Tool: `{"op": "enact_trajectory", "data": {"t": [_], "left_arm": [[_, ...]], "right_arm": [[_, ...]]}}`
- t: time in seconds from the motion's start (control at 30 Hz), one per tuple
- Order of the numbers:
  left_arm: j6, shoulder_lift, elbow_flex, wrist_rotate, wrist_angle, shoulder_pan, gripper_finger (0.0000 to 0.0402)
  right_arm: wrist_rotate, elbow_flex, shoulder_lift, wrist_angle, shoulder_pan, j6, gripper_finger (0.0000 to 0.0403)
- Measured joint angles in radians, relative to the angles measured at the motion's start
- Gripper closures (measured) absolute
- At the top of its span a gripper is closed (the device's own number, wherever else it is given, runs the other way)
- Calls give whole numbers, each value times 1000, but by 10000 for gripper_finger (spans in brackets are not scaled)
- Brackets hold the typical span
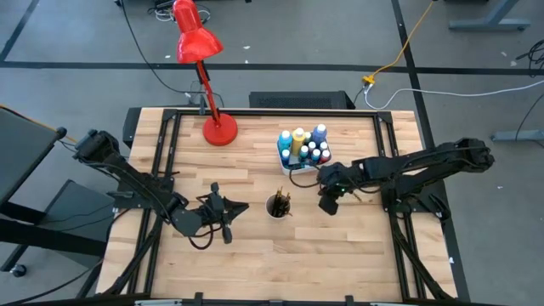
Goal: Pick & Place Paint Supplies
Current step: Put the silver paint brush into the white cup
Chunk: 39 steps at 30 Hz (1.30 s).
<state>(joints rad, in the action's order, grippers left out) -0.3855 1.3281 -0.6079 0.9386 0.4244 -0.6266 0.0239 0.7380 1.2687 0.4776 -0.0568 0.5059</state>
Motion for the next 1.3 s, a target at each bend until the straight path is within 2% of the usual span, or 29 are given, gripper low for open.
{"op": "enact_trajectory", "data": {"t": [0.13,0.23,0.3,0.43,0.53,0.73,0.87,1.07,1.3], "left_arm": [[-1,0,0,0,0,0,368],[-1,0,0,-1,0,0,368],[-2,0,0,-1,0,0,368],[-2,0,0,-1,0,0,368],[-9,0,0,-1,1,0,368],[-22,0,0,-2,1,0,368],[-21,0,0,0,1,0,368],[-19,0,0,-1,0,0,368],[-19,0,0,-1,0,0,368]], "right_arm": [[156,2,0,66,5,-61,390],[336,2,0,211,31,-34,367],[396,1,0,329,63,9,345],[390,-10,0,436,156,21,297],[420,-46,0,434,263,20,262],[379,-96,0,382,472,15,213],[381,-100,0,371,574,14,205],[318,-100,0,379,709,69,208],[299,-102,0,488,811,99,208]]}}
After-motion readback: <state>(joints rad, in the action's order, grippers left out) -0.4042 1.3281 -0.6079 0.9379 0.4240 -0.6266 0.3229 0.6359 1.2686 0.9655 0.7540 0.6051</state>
